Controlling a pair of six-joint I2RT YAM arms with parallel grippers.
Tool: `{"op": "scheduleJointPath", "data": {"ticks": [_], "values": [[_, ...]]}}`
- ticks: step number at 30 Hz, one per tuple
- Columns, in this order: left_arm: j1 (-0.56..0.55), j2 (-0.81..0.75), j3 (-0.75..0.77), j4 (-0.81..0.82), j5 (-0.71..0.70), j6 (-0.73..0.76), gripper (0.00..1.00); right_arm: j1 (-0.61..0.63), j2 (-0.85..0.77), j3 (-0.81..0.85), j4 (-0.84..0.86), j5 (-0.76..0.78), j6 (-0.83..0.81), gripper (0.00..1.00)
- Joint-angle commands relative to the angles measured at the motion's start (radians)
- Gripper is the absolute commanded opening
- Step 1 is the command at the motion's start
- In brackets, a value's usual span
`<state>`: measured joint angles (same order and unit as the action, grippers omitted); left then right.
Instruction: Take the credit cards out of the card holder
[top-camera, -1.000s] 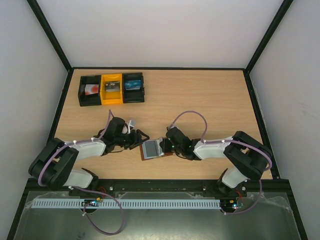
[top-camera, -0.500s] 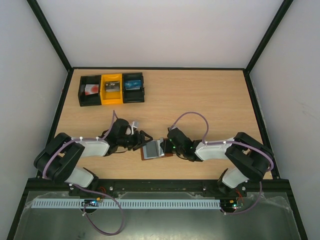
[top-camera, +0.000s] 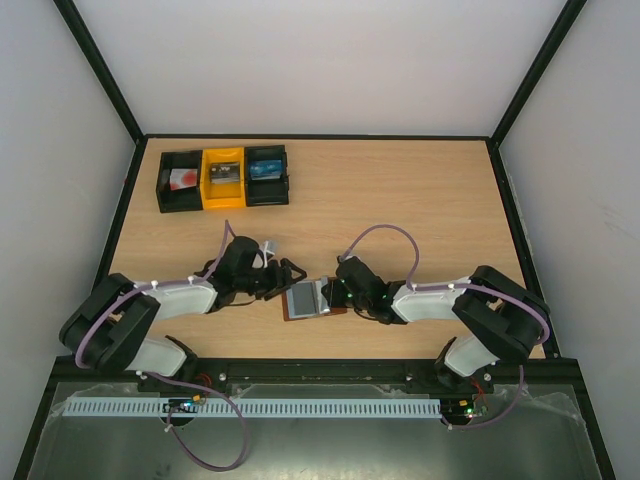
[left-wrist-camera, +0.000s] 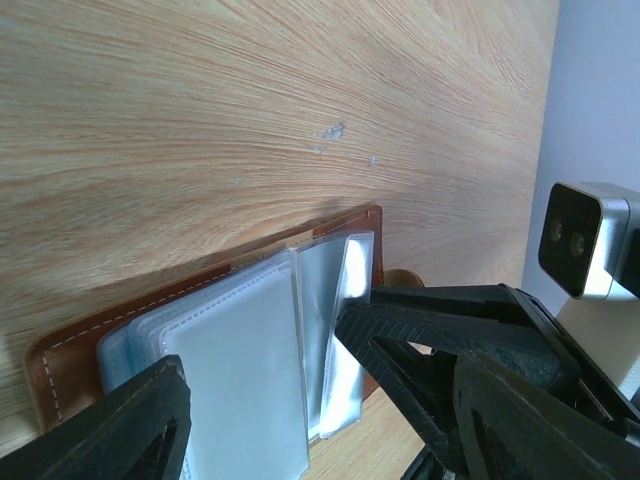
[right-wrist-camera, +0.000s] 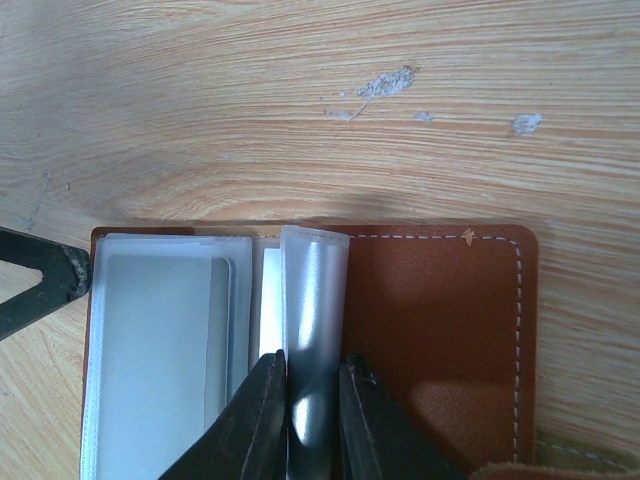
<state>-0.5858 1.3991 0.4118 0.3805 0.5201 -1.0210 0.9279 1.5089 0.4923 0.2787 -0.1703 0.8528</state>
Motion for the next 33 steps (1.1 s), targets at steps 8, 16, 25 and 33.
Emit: {"op": "scheduleJointPath", "data": {"ticks": [8,16,25,33], "values": [[-0.013,0.028,0.014,-0.002,-0.016,0.017,0.74,0.003,-0.015,-0.021,-0.007,0.021,0.009,0.15],[-0.015,0.074,0.012,0.035,0.0,0.015,0.74,0.003,-0.01,-0.02,-0.005,0.02,0.011,0.15],[-0.022,0.084,0.017,0.065,0.021,-0.005,0.75,0.003,-0.007,-0.021,-0.004,0.021,0.01,0.15],[-0.037,0.032,0.031,0.034,0.016,-0.014,0.75,0.003,0.0,-0.023,0.002,0.017,0.011,0.15]]}}
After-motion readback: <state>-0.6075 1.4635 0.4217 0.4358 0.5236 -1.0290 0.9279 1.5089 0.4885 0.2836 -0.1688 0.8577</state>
